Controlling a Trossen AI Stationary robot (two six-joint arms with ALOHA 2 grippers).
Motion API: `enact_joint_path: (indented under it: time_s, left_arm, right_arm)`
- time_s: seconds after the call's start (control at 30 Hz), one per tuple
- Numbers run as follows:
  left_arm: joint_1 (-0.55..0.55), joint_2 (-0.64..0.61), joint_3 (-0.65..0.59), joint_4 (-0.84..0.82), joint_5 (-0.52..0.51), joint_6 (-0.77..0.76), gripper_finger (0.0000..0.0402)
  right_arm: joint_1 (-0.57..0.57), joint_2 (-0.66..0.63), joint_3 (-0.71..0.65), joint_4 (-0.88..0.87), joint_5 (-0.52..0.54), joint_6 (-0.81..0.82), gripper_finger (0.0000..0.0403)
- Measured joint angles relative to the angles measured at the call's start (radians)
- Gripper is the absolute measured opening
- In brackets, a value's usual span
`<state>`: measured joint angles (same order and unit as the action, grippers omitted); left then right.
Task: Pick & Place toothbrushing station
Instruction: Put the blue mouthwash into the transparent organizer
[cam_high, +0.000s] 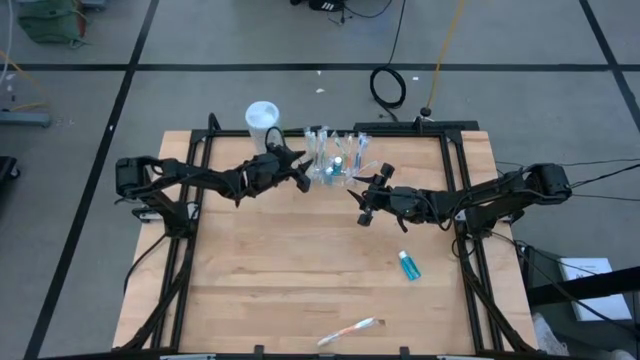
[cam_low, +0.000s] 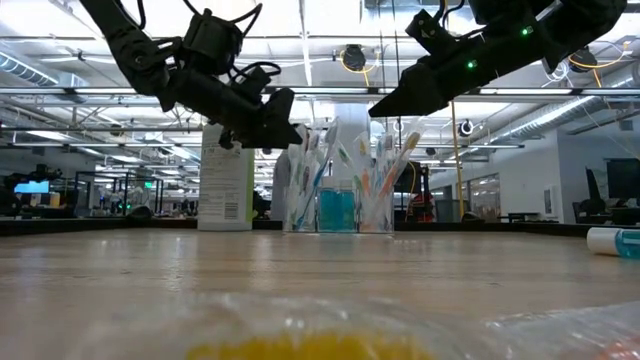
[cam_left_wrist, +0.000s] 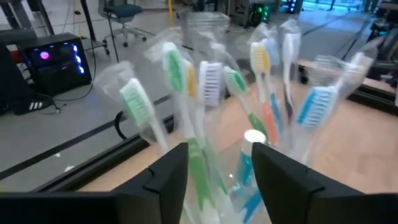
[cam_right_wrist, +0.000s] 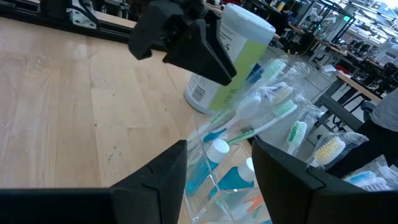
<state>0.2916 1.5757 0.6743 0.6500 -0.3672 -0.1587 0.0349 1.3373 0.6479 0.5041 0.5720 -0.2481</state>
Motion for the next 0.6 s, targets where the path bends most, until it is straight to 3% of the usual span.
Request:
enact_joint_path:
  time_s: [0.33,0.6]
  left_arm:
    - [-0.077,-0.039,0.004,0.017,0.0,0.056,0.0198]
    - [-0.2,-0.073,0.004,0.006,0.004,0.054,0.0198]
  right_arm:
    - [0.0,0.0,0.0,0.0,0.0,0.0,0.0175]
    - [0.0,0.0,0.0,0.0,0.0,0.0,0.0172]
